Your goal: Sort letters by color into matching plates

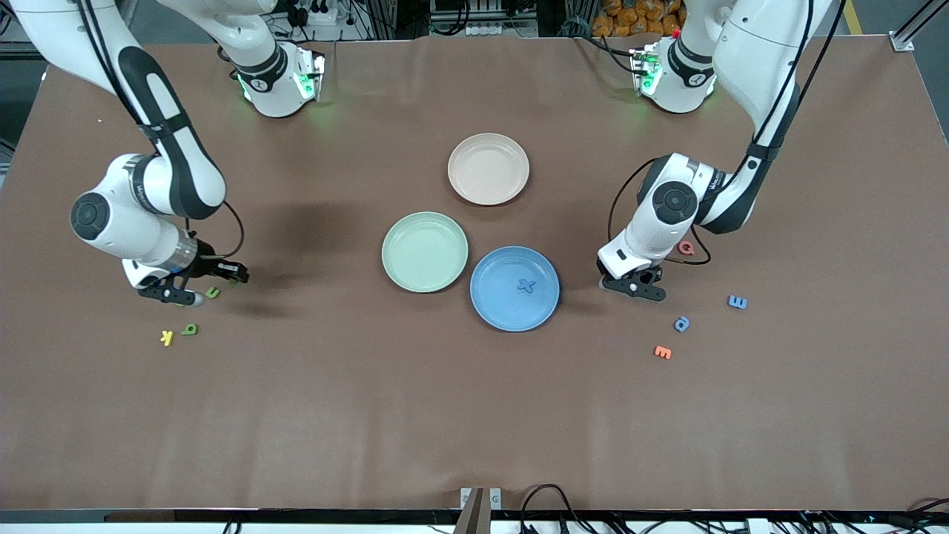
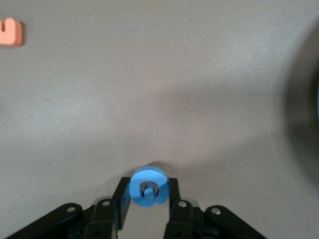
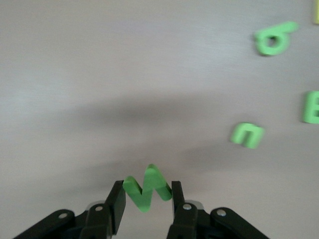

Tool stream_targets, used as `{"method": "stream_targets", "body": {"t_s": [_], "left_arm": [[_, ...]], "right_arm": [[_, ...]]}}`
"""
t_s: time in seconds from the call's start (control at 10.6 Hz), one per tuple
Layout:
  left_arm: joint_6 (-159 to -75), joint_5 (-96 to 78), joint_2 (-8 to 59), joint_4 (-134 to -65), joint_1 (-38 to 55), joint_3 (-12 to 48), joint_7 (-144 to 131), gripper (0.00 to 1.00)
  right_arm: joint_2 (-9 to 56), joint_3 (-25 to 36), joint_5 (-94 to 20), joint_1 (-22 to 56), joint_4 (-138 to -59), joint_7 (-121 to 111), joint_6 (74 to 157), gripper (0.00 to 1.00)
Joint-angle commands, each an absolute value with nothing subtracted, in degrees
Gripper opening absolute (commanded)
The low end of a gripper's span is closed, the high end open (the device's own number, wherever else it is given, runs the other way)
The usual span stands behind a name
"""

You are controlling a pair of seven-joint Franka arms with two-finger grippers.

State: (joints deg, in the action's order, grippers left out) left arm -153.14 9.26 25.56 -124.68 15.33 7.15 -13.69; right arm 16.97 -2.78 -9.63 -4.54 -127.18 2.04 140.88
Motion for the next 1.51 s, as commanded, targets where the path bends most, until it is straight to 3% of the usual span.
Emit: {"method": "stream_targets", "body": {"t_s": [0.0, 0.47, 0.76, 1.23, 1.32, 1.42], "left_arm": [[-153.2, 9.8, 24.3, -123.8, 15.5, 7.5, -17.4, 0.0], [-149.9, 9.8, 24.4, -118.7, 15.7, 11.3, -27.2, 0.0], [-146.5, 9.8, 25.0, -115.5, 16.4, 14.7, -33.9, 0.0], [-146.5, 10.5, 27.9, -112.2, 23.4, 14.5, -45.2, 0.0], [-146.5, 10.5, 28.9, -111.0, 24.5, 14.4, -47.1, 0.0], [-146.5, 10.5, 29.8, -109.8, 25.6, 14.3, -48.7, 0.0]], "right_arm": [[17.1, -2.7, -13.1, 2.1, -124.8, 6.7, 139.8, 0.17], [17.8, -2.6, -13.1, 18.8, -122.1, 18.2, 139.7, 0.17], [22.2, -2.6, -13.1, 28.3, -117.2, 29.4, 139.7, 0.17], [29.6, -2.6, -12.3, 33.5, -111.3, 37.4, 140.5, 0.21], [29.6, -2.6, -12.2, 33.6, -111.3, 37.4, 140.4, 0.89], [29.3, -2.5, -11.3, 33.6, -111.3, 37.4, 140.4, 1.0]]}}
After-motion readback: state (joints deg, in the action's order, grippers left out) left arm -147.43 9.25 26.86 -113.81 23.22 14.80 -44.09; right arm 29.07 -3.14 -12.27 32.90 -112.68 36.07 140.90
